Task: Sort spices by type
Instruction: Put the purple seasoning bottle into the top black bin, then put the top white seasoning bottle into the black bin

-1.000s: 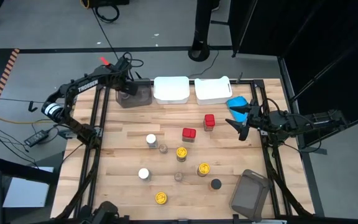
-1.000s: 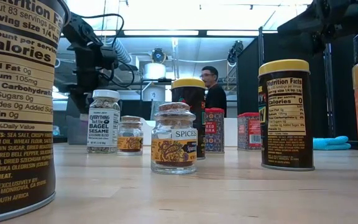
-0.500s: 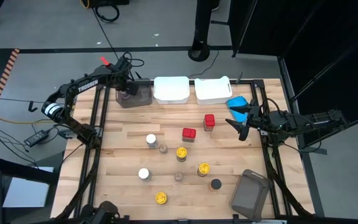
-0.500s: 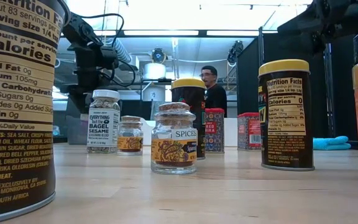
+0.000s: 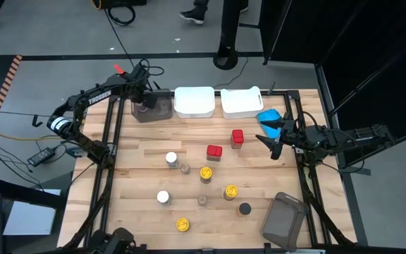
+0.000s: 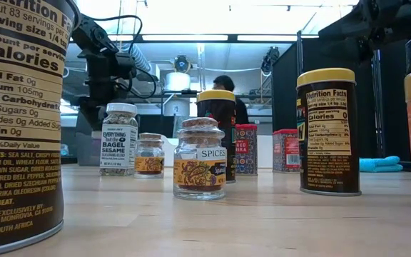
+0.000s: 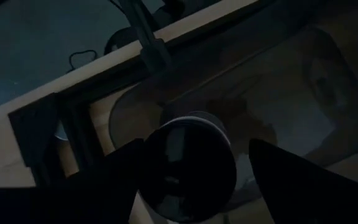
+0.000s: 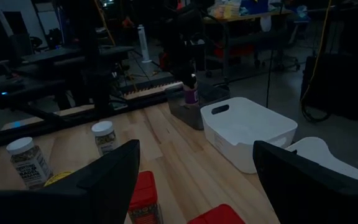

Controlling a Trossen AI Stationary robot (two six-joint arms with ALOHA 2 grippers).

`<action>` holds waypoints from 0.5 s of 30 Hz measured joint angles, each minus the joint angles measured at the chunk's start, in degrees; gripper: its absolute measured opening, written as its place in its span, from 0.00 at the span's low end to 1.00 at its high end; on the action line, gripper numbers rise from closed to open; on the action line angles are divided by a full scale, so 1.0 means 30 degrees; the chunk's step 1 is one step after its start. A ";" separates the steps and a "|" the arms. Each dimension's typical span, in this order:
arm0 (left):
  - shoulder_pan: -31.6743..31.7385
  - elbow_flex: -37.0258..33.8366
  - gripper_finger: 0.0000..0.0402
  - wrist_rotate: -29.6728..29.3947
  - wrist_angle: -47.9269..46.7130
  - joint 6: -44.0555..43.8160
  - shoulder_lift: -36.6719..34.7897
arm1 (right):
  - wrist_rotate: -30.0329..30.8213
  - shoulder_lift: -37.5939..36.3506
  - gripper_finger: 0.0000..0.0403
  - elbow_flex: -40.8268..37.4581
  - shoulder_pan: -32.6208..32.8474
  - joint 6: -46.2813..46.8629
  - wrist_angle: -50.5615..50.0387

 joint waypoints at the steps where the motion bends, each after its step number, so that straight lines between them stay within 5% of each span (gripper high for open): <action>1: 0.0000 0.0000 0.74 -0.0109 -0.0019 0.0180 0.0000 | -0.0003 0.0000 0.80 0.0000 0.0000 0.0000 0.0000; 15: 0.0000 0.0000 0.74 -0.0537 -0.0044 0.1305 0.0000 | -0.0007 0.0000 0.80 0.0000 0.0007 0.0000 0.0000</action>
